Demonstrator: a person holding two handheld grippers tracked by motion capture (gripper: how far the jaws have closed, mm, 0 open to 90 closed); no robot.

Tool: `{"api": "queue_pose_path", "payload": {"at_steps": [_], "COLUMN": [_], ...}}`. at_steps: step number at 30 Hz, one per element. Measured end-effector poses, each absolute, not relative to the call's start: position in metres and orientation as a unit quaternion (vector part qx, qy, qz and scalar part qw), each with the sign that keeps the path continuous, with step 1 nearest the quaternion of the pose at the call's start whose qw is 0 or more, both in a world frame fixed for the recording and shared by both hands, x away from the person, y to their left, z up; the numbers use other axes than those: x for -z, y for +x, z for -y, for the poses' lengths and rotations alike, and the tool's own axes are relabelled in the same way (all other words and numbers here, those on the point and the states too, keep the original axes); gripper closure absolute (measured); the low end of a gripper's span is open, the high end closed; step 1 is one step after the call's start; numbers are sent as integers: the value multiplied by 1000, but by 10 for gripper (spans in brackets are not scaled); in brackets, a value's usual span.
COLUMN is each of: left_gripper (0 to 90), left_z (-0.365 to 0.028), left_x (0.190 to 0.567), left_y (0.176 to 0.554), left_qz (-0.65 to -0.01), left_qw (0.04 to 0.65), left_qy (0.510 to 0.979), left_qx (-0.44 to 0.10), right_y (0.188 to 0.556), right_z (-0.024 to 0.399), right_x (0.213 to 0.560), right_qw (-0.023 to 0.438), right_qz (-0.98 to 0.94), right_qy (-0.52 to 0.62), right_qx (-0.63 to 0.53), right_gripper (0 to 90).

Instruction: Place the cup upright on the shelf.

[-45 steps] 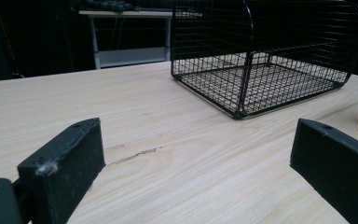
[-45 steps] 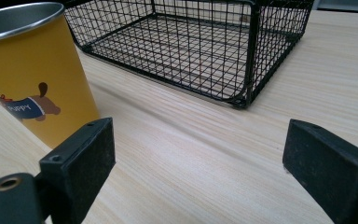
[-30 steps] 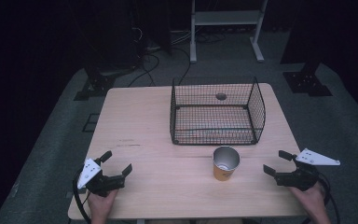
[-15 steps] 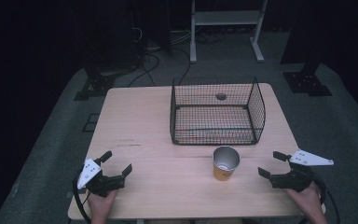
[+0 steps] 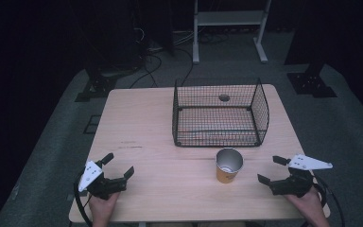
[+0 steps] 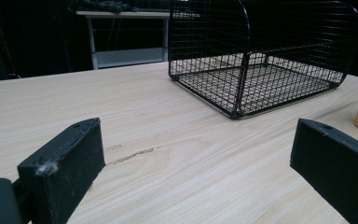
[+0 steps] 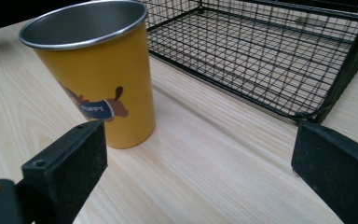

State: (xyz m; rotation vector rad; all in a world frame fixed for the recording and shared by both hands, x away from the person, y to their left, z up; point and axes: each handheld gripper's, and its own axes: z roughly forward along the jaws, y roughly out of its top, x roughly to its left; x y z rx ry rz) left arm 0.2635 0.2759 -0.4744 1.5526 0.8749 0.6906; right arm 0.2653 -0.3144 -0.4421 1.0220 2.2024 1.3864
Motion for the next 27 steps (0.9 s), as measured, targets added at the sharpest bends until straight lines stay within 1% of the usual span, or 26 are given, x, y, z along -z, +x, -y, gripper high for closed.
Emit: {"api": "queue_pose_path", "payload": {"at_steps": [27], "left_gripper": [22], "left_z": [-276], "left_x": [474], "left_y": [263], "left_qz": [-372], "left_qw": [577], "left_qy": [664], "left_qx": [-295], "right_y": [257], "right_z": [289], "right_x": [436], "right_qw": [155], "right_qz": [-797], "right_qy": [321], "right_qx": [-487], "right_gripper": [21]}}
